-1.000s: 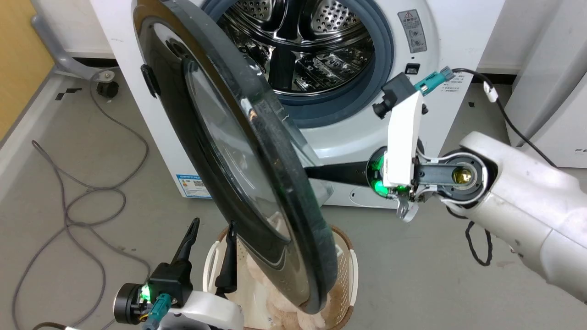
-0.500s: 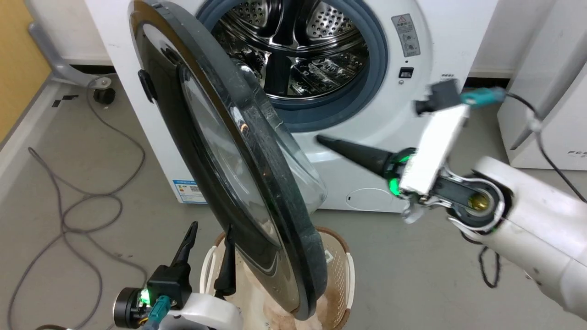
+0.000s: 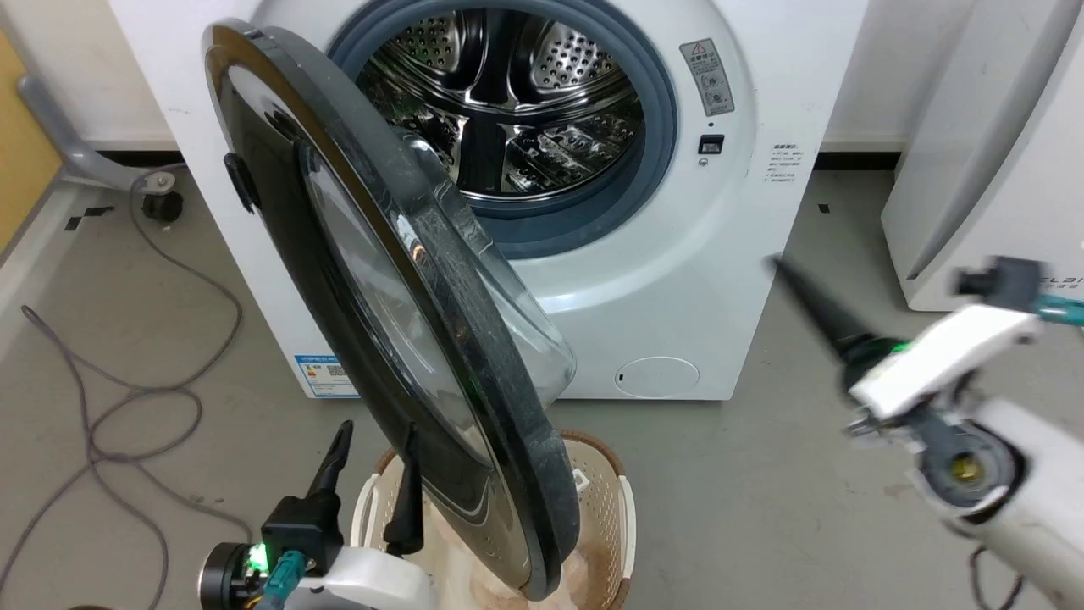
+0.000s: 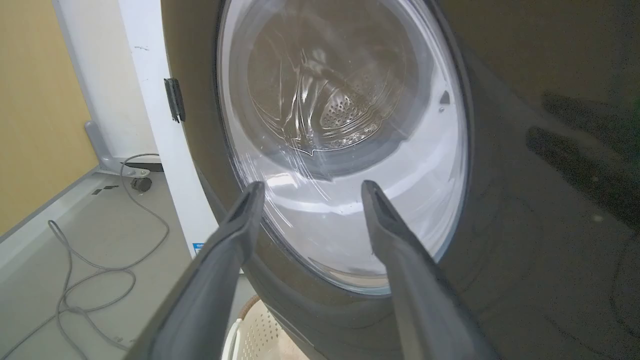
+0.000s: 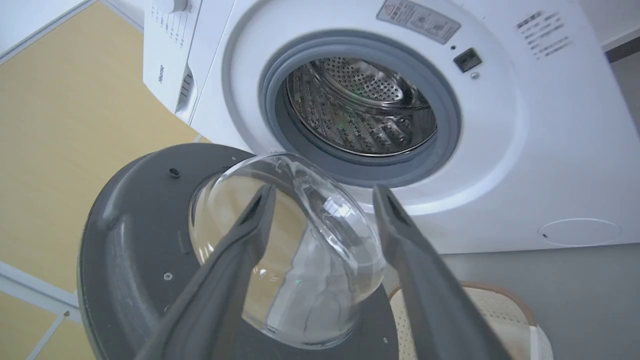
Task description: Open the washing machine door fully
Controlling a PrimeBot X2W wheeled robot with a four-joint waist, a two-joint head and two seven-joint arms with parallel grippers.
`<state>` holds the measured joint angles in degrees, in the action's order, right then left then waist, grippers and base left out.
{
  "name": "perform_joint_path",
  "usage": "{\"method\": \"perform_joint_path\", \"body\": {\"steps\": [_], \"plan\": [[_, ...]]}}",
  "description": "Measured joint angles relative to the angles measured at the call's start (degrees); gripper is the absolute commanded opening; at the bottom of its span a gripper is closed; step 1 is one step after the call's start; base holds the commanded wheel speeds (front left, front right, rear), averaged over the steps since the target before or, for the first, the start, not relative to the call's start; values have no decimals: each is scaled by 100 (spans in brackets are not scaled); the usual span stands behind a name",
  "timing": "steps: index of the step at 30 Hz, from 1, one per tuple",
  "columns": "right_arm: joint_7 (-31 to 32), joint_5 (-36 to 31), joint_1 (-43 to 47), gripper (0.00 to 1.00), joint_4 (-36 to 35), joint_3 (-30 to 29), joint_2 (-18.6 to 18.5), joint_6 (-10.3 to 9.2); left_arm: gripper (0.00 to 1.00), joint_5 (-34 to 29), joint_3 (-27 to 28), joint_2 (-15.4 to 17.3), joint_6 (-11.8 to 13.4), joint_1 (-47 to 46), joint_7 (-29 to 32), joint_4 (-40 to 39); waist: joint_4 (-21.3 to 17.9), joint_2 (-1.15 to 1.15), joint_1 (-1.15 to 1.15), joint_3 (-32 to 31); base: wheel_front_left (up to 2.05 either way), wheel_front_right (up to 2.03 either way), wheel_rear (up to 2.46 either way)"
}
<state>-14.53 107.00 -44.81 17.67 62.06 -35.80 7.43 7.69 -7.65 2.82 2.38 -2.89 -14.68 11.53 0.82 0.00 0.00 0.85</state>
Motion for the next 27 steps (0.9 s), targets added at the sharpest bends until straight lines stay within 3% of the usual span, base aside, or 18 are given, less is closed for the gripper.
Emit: {"method": "perform_joint_path", "body": {"steps": [3, 7, 11, 16, 21, 27], "plan": [[-22, -700, 491, 100, 378, -1021, 54, 0, 100, -1, 52, 9, -1, 29, 0, 29, -30, 0, 0, -20, 0, 0, 0], [-22, -2351, 1357, 100, 832, -2498, 442, 0, 100, -3, 89, 31, -1, 42, 0, 73, -12, 0, 0, -53, 0, 0, 0], [-22, -4310, 2315, 100, 857, -4206, 1133, 0, 100, -4, 124, 60, -2, 50, -1, 91, 4, 0, 0, -88, 0, 0, 0], [-21, -6522, 3420, 100, 14, -5943, 2183, 0, 100, -9, 152, 68, -2, 54, -1, 108, 5, 0, 0, -91, 0, 0, 0], [193, -8033, 4209, 100, -1228, -6622, 3056, 0, 100, -9, 203, 69, -2, 54, 0, 124, 3, 0, 0, -73, 0, 0, 0], [773, -9291, 4756, 100, -2423, -6697, 3243, 1, 100, -9, 254, 69, -2, 54, 0, 129, -18, 0, 0, -53, 0, 0, 0]]}}
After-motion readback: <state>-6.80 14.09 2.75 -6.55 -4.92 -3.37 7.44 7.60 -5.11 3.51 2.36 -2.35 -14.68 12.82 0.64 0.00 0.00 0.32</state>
